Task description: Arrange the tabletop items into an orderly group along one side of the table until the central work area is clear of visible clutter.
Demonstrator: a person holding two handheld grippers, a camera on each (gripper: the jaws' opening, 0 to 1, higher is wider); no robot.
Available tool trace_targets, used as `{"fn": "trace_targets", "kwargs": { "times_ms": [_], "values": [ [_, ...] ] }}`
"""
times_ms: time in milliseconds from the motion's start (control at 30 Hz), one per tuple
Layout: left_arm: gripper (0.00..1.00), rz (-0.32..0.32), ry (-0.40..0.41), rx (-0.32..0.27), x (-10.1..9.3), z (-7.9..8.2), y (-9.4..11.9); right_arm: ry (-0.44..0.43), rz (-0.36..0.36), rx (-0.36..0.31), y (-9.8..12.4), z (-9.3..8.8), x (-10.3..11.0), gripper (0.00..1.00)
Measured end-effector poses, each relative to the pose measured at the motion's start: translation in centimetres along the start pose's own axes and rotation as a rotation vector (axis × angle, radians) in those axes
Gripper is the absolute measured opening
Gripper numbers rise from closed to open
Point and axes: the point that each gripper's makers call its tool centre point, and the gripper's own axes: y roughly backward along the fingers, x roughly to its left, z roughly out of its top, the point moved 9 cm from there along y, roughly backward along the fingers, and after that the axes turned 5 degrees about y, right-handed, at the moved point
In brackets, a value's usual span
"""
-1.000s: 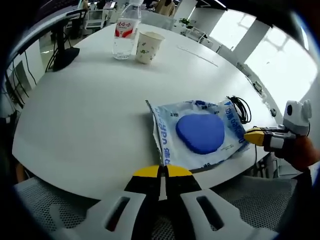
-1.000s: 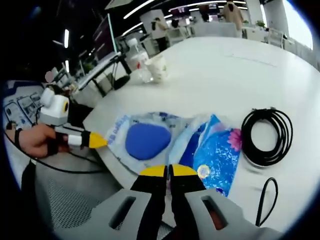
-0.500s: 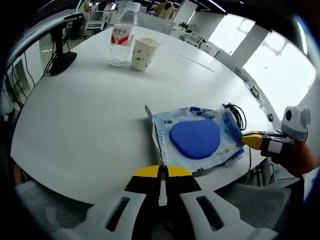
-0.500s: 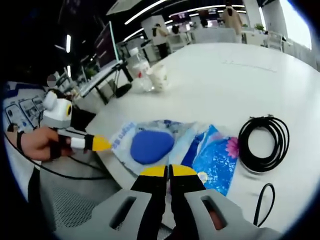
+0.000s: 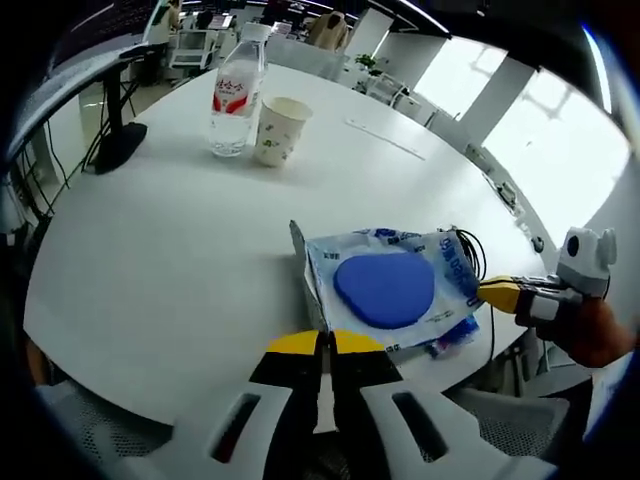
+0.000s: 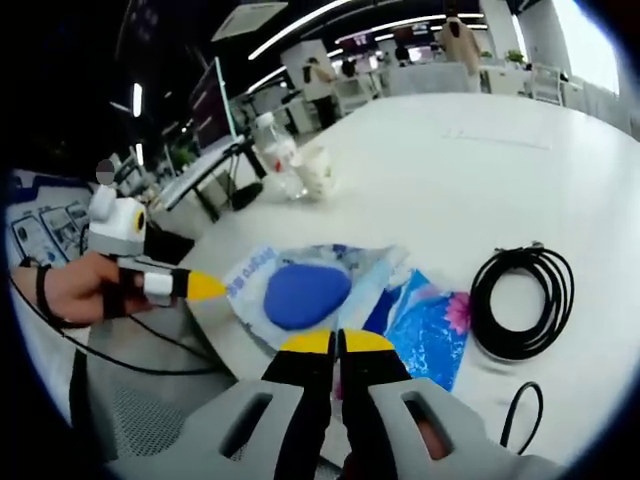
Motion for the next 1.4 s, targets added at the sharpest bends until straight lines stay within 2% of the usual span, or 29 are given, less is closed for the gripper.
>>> {"fn": "trace_targets", "kwargs": {
  "times_ms": [100,233,500,767,1067,1400],
  "values": [
    [0.0,-0.006,0.019,-0.007,-0.2,0.6,-0.1,0.001,0.002,-0.013,-0.1,0.5,-0.2,0.0],
    [0.0,-0.013,0.0,-0.016,-1.0,1.7,-0.5,0.0,-0.005,-0.036,0.2,1.3,-0.8,0.0],
    [0.0,-0.041,-0.032,-0.03,-2.3,4.6,-2.8,-0.006,-0.024,-0.04,0.0,2.0,-2.8,0.0],
    [0.0,-0.042,-0.019,-0.023,-2.3,5.5,-4.6,-0.067,-0.046,-0.059,-0.5,2.5,-4.5,0.0],
    [0.0,-0.055,-0.005,-0.046,-3.1,7.5,-5.5,-0.09,-0.064,-0.095,-0.8,4.7,-5.9,0.0],
    [0.0,-0.071,0.01,-0.068,-4.3,9.7,-7.8,-0.087,-0.087,-0.109,-1.5,6.7,-8.7,0.0]
  ]
}}
